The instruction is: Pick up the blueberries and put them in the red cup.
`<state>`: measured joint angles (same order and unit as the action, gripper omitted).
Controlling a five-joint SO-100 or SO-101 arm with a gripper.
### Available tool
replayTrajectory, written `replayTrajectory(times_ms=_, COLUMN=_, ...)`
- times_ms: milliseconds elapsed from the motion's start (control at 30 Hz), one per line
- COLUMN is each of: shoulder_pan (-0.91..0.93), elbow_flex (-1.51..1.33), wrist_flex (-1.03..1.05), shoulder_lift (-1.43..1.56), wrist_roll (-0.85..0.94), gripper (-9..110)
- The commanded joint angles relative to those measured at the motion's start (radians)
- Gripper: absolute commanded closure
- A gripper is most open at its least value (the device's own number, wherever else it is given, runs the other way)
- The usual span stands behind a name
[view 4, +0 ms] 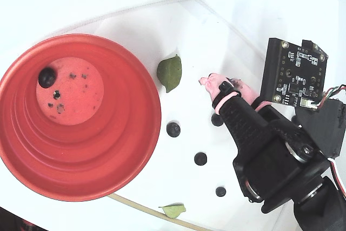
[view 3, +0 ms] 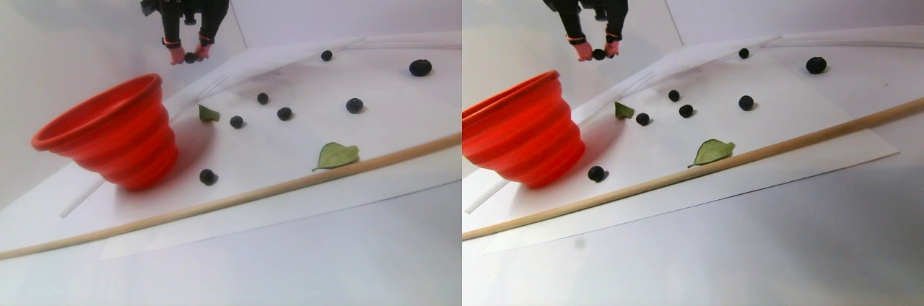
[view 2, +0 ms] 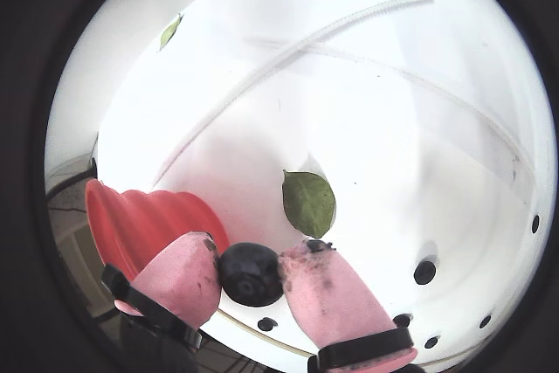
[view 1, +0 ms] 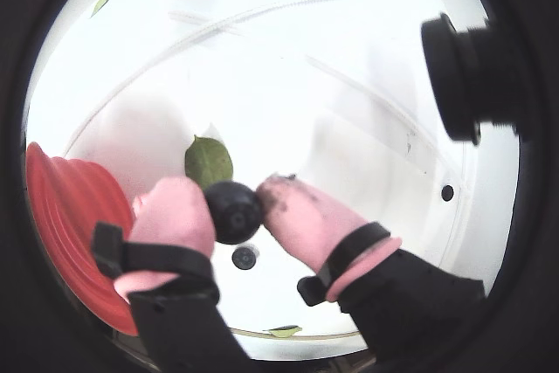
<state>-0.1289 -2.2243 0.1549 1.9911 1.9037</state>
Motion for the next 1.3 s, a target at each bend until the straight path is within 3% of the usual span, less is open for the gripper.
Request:
replayTrajectory(times_ms=0, shoulder_pan=-0.06, elbow_flex=0.006, wrist_flex=0.015, shoulder_lift=0.107, wrist_roll=-0.009, gripper=89)
replayTrajectory(times_ms=1267, shoulder_pan=-0.255, elbow_flex=-0.115, wrist_flex=0.259, shoulder_lift=0.362, wrist_roll=-0.141, gripper=89)
